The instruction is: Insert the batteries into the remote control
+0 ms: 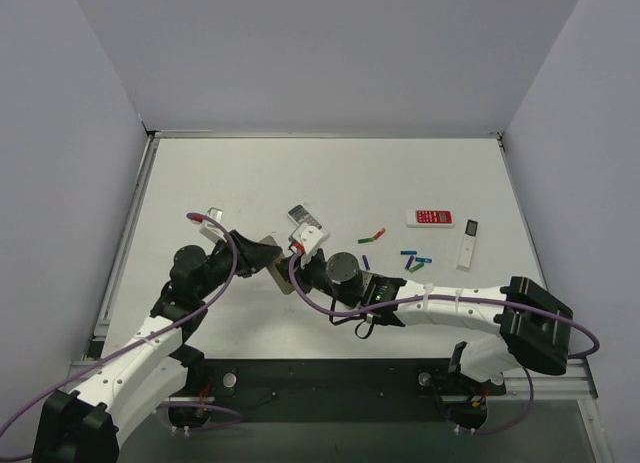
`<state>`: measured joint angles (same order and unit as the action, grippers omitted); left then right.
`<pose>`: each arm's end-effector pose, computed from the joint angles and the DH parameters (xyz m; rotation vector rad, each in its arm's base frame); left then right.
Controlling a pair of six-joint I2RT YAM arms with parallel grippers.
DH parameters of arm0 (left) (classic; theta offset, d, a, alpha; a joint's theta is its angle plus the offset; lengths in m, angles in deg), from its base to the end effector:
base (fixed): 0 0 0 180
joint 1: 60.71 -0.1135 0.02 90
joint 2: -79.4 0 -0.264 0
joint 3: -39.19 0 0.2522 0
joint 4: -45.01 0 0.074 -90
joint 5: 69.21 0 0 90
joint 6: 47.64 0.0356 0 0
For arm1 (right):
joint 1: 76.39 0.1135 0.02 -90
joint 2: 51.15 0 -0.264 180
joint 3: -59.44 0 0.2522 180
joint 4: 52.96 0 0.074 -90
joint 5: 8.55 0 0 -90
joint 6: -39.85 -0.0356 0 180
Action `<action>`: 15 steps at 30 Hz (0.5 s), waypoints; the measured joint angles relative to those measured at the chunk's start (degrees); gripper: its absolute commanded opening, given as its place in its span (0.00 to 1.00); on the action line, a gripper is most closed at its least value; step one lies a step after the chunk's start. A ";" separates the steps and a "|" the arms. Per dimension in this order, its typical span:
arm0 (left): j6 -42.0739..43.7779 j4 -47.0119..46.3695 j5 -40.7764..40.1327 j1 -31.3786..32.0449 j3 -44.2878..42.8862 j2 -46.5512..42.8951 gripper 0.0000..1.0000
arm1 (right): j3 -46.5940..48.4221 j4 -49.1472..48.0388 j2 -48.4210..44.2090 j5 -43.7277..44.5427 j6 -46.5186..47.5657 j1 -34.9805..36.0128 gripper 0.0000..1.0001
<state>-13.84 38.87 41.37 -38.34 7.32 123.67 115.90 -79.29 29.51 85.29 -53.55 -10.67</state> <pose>0.1654 -0.0816 0.2319 -0.2480 1.8405 -1.2979 0.1324 0.2876 0.2747 -0.7821 1.4012 0.8999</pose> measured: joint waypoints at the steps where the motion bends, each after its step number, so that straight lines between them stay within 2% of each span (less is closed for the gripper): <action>1: 0.15 0.31 -0.28 0.00 0.00 0.07 0.00 | -0.37 -0.81 0.28 0.31 -0.37 0.02 0.12; 9: 0.55 1.01 -1.05 0.02 0.00 0.07 0.00 | -2.58 -5.64 0.96 3.21 -4.13 0.50 0.13; 15: 1.11 1.57 -1.97 0.02 0.00 0.07 0.00 | -2.69 -6.97 2.01 3.65 -5.11 0.50 0.19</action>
<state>-12.73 40.44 39.40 -38.32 7.32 123.73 113.21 -86.26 31.52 88.94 -58.67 -10.17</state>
